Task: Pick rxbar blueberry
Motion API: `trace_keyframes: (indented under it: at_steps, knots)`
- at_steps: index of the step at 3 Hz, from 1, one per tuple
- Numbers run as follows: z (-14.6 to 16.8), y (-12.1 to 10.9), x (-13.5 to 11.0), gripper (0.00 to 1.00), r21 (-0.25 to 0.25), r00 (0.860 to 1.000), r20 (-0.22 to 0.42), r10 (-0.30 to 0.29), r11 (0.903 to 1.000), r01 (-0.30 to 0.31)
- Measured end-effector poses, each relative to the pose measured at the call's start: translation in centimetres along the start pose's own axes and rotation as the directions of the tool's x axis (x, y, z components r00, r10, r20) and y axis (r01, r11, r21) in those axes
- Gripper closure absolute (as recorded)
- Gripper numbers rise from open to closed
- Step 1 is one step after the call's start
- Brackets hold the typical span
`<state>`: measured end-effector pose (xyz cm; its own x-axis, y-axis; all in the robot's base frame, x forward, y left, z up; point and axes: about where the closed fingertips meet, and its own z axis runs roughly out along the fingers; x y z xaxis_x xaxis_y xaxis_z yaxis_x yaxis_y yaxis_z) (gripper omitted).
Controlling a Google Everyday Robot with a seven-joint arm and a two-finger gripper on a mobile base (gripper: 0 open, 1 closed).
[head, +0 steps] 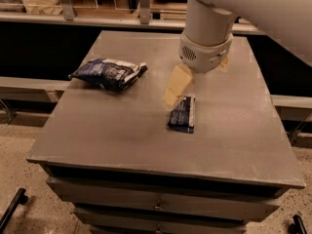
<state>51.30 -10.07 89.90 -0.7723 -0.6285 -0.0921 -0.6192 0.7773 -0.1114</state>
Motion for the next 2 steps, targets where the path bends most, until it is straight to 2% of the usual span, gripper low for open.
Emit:
trace_keyframes:
  at_steps: [1,2]
  knots:
    - [0.7,-1.0,-0.5,0.0,-0.074,0.995,0.012,0.098,0.9926,-0.097]
    - [2.0,-2.1,-2.6,0.0,-0.118,0.963,-0.047,0.265,0.956,-0.268]
